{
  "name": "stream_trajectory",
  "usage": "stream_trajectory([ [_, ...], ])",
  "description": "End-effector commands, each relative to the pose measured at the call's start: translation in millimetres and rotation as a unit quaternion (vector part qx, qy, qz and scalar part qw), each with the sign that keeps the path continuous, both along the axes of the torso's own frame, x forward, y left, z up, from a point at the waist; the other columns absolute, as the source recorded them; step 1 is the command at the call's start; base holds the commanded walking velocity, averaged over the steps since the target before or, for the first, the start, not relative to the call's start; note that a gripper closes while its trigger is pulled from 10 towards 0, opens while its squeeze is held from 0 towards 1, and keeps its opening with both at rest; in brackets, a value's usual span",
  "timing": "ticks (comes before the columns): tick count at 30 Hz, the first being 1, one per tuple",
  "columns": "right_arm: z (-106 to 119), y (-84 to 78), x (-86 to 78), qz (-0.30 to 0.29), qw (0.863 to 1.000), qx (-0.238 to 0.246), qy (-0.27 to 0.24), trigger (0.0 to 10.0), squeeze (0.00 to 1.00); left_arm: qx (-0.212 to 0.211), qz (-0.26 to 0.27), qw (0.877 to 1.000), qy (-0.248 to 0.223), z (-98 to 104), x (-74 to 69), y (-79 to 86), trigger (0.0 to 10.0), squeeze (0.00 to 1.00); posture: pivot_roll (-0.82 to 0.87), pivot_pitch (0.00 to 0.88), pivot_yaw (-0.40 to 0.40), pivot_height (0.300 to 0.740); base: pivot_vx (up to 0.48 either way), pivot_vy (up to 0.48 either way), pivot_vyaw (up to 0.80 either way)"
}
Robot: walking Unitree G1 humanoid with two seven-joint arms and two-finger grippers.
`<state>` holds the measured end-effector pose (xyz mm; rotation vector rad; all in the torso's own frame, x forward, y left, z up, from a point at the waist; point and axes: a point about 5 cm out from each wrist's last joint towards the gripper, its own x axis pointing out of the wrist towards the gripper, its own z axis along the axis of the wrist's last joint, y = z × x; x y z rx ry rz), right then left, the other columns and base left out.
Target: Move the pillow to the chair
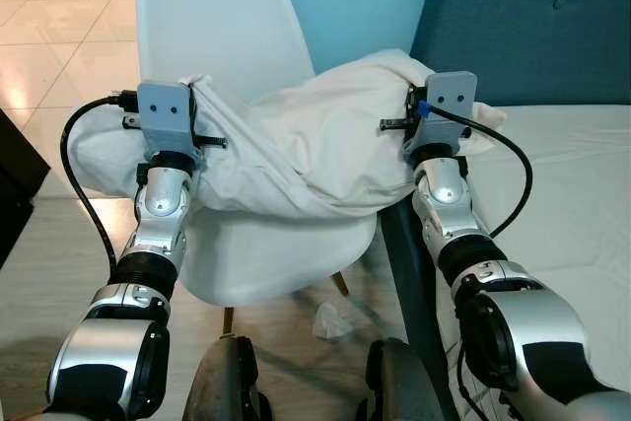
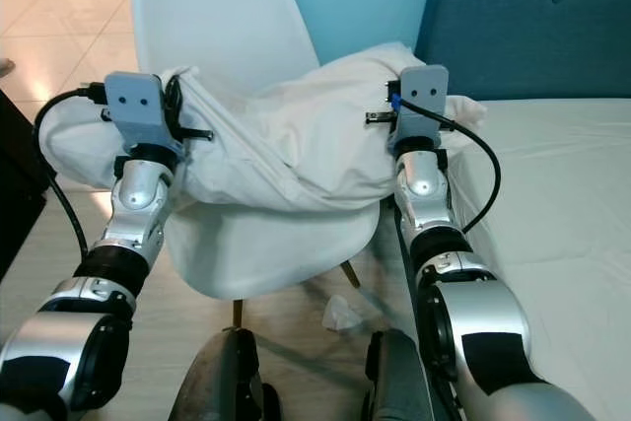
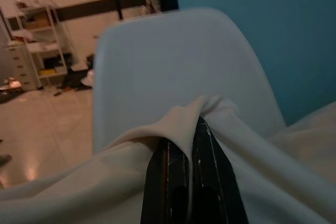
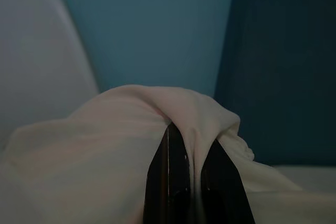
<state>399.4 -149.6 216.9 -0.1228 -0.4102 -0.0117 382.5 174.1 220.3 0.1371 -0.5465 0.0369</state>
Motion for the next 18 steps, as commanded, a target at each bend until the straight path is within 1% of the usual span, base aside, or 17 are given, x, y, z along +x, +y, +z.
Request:
stream_trajectory([
  [1,-10,9.4,-4.6,0.022,1.000,-0.011,-0.002,10.0,0.00,0.004,-0.011,1.000,0.026,-13,-0.1,-6.1,10.0,0.00,0.05,0.224,0.005,0.601,0.000,0.000,0.00],
  [2,-18,11.8,-6.7,0.028,1.000,-0.012,0.005,10.0,0.00,0.003,-0.011,0.999,0.045,-23,-0.9,-8.2,10.0,0.00,0.04,0.232,0.005,0.601,0.000,0.000,0.00],
  [3,-18,11.8,-6.7,0.028,1.000,-0.012,0.005,10.0,0.00,0.003,-0.011,0.999,0.045,-23,-0.9,-8.2,10.0,0.00,0.04,0.232,0.005,0.601,0.000,0.000,0.00],
  [4,-31,16.3,-9.4,0.040,0.999,-0.014,0.029,10.0,0.00,0.002,-0.011,0.996,0.087,-41,-2.0,-10.8,10.0,0.00,0.04,0.238,0.006,0.601,0.000,0.000,0.00],
  [5,-38,18.6,-10.1,0.046,0.998,-0.016,0.049,10.0,0.00,0.003,-0.008,0.994,0.108,-49,-2.5,-11.6,10.0,0.00,0.03,0.250,0.008,0.601,0.000,0.000,0.00],
  [6,-50,22.7,-11.5,0.058,0.995,-0.027,0.080,10.0,0.00,0.000,-0.004,0.991,0.132,-59,-3.7,-11.3,10.0,0.00,0.03,0.255,0.008,0.601,0.000,0.000,0.00],
  [7,-58,25.5,-12.8,0.066,0.992,-0.034,0.101,10.0,0.00,-0.002,-0.001,0.989,0.146,-66,-4.7,-11.1,10.0,0.00,0.03,0.255,0.008,0.601,0.000,0.000,0.00],
  [8,-65,26.6,-14.5,0.066,0.990,-0.039,0.119,10.0,0.00,0.008,0.002,0.987,0.163,-72,-5.3,-11.8,10.0,0.00,0.02,0.276,0.004,0.601,0.000,0.000,0.00],
  [11,-77,27.8,-16.9,0.061,0.986,-0.037,0.149,10.0,0.00,0.012,-0.006,0.979,0.201,-82,-4.8,-16.2,10.0,0.00,0.02,0.283,0.002,0.601,0.000,0.000,0.00],
  [12,-77,27.8,-16.9,0.061,0.986,-0.037,0.149,10.0,0.00,0.012,-0.006,0.979,0.201,-82,-4.8,-16.2,10.0,0.00,0.02,0.283,0.002,0.601,0.000,0.000,0.00],
  [13,-80,28.5,-16.7,0.058,0.984,-0.042,0.162,10.0,0.00,0.009,-0.015,0.977,0.214,-84,-3.8,-18.7,10.0,0.00,0.02,0.292,-0.001,0.601,0.000,0.000,0.00],
  [14,-84,29.1,-16.4,0.056,0.981,-0.041,0.181,10.0,0.00,0.002,-0.024,0.968,0.250,-90,-2.4,-21.7,10.0,0.00,0.02,0.300,-0.005,0.601,0.000,0.000,0.00],
  [15,-84,29.1,-16.4,0.056,0.981,-0.041,0.181,10.0,0.00,0.002,-0.024,0.968,0.250,-90,-2.4,-21.7,10.0,0.00,0.02,0.300,-0.005,0.601,0.000,0.000,0.00],
  [16,-85,28.9,-16.2,0.054,0.980,-0.040,0.189,10.0,0.00,0.001,-0.023,0.966,0.258,-92,-2.1,-22.1,10.0,0.00,0.02,0.303,-0.007,0.601,0.000,0.000,0.00],
  [17,-88,28.5,-15.9,0.053,0.977,-0.043,0.203,10.0,0.00,0.002,-0.015,0.960,0.278,-96,-2.2,-20.9,10.0,0.00,0.02,0.298,-0.010,0.601,0.000,0.000,0.00],
  [18,-88,28.5,-15.9,0.053,0.977,-0.043,0.203,10.0,0.00,0.002,-0.015,0.960,0.278,-96,-2.2,-20.9,10.0,0.00,0.02,0.298,-0.010,0.601,0.000,0.000,0.00],
])
